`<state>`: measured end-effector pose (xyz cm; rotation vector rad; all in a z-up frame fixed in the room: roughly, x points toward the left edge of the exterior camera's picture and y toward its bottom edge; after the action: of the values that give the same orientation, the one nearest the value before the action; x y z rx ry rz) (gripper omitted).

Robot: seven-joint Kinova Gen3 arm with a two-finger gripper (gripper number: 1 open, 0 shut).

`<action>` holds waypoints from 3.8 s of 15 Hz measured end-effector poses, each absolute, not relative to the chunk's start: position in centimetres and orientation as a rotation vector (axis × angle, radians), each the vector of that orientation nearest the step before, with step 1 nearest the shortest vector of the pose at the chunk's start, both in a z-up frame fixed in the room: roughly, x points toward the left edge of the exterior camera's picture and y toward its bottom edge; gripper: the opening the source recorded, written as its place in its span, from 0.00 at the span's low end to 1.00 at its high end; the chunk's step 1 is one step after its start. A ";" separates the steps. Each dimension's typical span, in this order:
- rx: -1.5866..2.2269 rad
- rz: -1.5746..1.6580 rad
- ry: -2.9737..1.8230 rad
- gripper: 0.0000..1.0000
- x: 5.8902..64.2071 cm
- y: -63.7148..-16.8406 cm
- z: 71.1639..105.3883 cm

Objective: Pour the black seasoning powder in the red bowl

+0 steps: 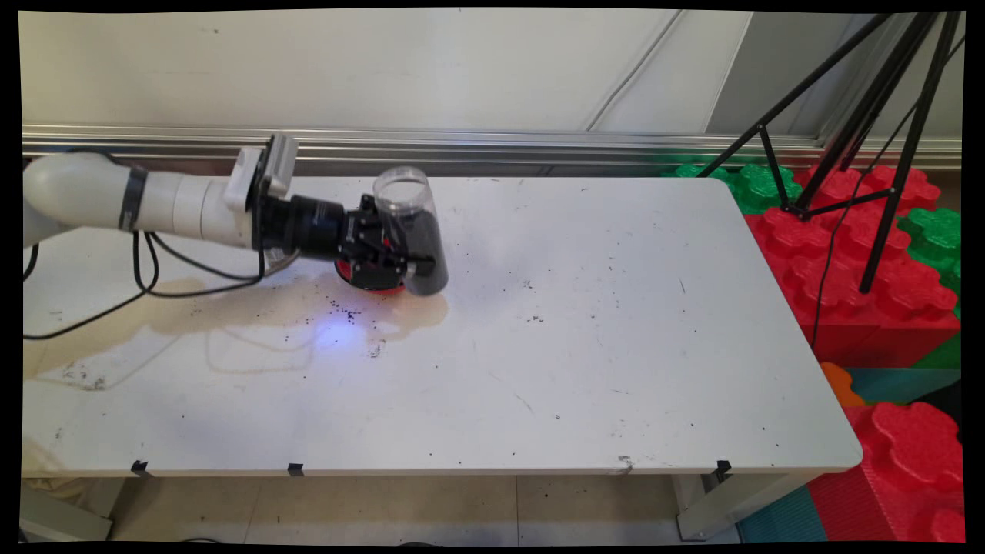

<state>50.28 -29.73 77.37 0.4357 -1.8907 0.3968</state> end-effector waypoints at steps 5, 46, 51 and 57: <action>0.430 0.482 -1.891 0.00 52.7 -32.8 79.1; -0.324 1.251 -2.262 0.00 61.1 -41.3 77.8; -0.462 1.332 -2.284 0.00 61.0 -40.9 77.7; -0.590 1.408 -2.285 0.00 60.5 -40.5 77.9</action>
<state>60.52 -40.45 77.90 -0.5898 -2.2845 1.4078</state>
